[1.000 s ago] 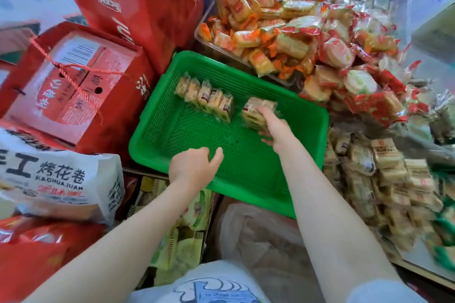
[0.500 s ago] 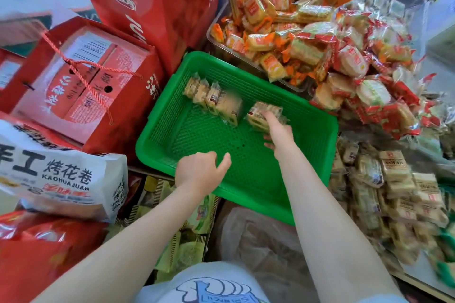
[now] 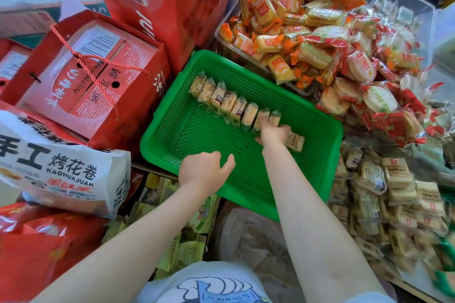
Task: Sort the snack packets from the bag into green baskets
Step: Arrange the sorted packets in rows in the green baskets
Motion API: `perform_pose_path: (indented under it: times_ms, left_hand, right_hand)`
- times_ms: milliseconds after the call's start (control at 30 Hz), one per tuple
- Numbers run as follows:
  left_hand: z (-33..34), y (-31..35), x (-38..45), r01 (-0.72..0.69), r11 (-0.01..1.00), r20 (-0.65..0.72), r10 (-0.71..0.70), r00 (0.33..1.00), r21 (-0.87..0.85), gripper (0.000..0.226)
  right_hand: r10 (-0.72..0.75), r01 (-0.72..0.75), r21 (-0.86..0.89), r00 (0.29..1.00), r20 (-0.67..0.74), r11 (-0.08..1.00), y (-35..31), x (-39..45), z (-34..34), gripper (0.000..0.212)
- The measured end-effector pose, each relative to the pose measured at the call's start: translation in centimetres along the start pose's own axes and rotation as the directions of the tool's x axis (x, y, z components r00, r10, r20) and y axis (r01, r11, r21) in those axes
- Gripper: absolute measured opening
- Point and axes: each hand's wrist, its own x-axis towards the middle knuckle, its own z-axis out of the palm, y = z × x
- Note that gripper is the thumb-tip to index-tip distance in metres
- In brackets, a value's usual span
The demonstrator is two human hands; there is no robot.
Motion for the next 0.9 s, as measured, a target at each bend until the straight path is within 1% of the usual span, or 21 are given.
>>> perform_pose_path:
  times_ms: [33, 100, 167, 233, 367, 400, 500, 567, 600, 667, 733, 767, 800, 867, 900]
  left_hand:
    - [0.0, 0.0, 0.0, -0.003, 1.000, -0.003, 0.003, 1.000, 0.001, 0.057]
    - [0.1, 0.0, 0.0, -0.003, 1.000, -0.003, 0.003, 1.000, 0.010, 0.057]
    - [0.0, 0.0, 0.1, 0.002, 1.000, 0.002, -0.002, 1.000, 0.014, 0.056]
    - [-0.1, 0.0, 0.1, 0.004, 1.000, 0.008, -0.004, 1.000, 0.017, 0.054]
    - [0.0, 0.0, 0.0, -0.001, 1.000, 0.016, 0.001, 1.000, 0.026, 0.052]
    - [0.0, 0.0, 0.1, -0.002, 1.000, 0.015, 0.002, 1.000, 0.029, 0.052]
    - [0.2, 0.0, 0.2, -0.003, 1.000, 0.001, 0.003, 1.000, 0.026, 0.052]
    - [0.3, 0.1, 0.2, -0.006, 1.000, -0.016, 0.006, 1.000, 0.019, 0.051]
    - [0.4, 0.1, 0.2, -0.006, 1.000, -0.022, 0.007, 1.000, 0.013, 0.050]
    - [0.4, 0.0, 0.1, -0.008, 1.000, -0.039, 0.008, 0.999, -0.003, 0.049]
    - [0.6, 0.1, 0.0, -0.040, 0.999, -0.081, 0.040, 0.996, 0.002, 0.045]
    - [0.7, 0.4, -0.2, -0.072, 0.997, -0.102, 0.072, 0.992, 0.009, 0.045]
    - [0.9, 1.0, -0.4, -0.102, 0.995, -0.111, 0.102, 0.989, 0.005, 0.045]
    - [1.4, 2.3, -0.8, -0.137, 0.990, -0.108, 0.135, 0.985, -0.014, 0.049]
    - [1.6, 2.8, -1.0, -0.137, 0.990, -0.119, 0.135, 0.984, -0.013, 0.051]
  right_hand:
    - [0.055, -0.058, 0.107, 0.998, 0.032, 0.993, 0.2, -0.1, -0.2, 0.098]
    - [0.140, -0.180, 0.292, 0.978, 0.153, 0.939, 0.2, -1.1, 0.0, 0.100]
    - [0.151, -0.235, 0.364, 0.958, 0.243, 0.902, -0.1, -2.1, 0.8, 0.109]
    - [0.112, -0.225, 0.433, 0.956, 0.271, 0.873, -0.3, -2.6, 1.7, 0.117]
    - [0.043, -0.148, 0.504, 0.976, 0.215, 0.851, -0.5, -2.0, 2.4, 0.115]
    - [0.021, -0.126, 0.490, 0.977, 0.214, 0.862, -0.5, -1.9, 2.3, 0.116]
    - [-0.016, -0.075, 0.360, 0.970, 0.244, 0.930, -0.2, -1.5, 1.4, 0.114]
    - [-0.034, -0.040, 0.261, 0.961, 0.273, 0.965, 0.2, -1.7, 0.0, 0.106]
    - [-0.046, -0.015, 0.225, 0.964, 0.262, 0.974, 0.7, -1.5, -1.0, 0.099]
    - [-0.093, 0.064, 0.171, 0.982, 0.167, 0.983, 1.7, -0.6, -3.4, 0.078]
    - [-0.150, 0.148, 0.073, 0.988, 0.026, 0.986, 2.9, 1.1, -5.7, 0.058]
    - [-0.160, 0.160, -0.002, 0.987, -0.012, 0.987, 3.4, 1.9, -6.6, 0.056]
    - [-0.157, 0.156, -0.084, 0.988, -0.005, 0.984, 3.7, 2.5, -7.4, 0.061]
    - [-0.112, 0.129, -0.197, 0.989, 0.092, 0.972, 4.2, 3.2, -8.1, 0.077]
    - [-0.074, 0.101, -0.206, 0.988, 0.135, 0.973, 4.2, 3.5, -8.2, 0.082]
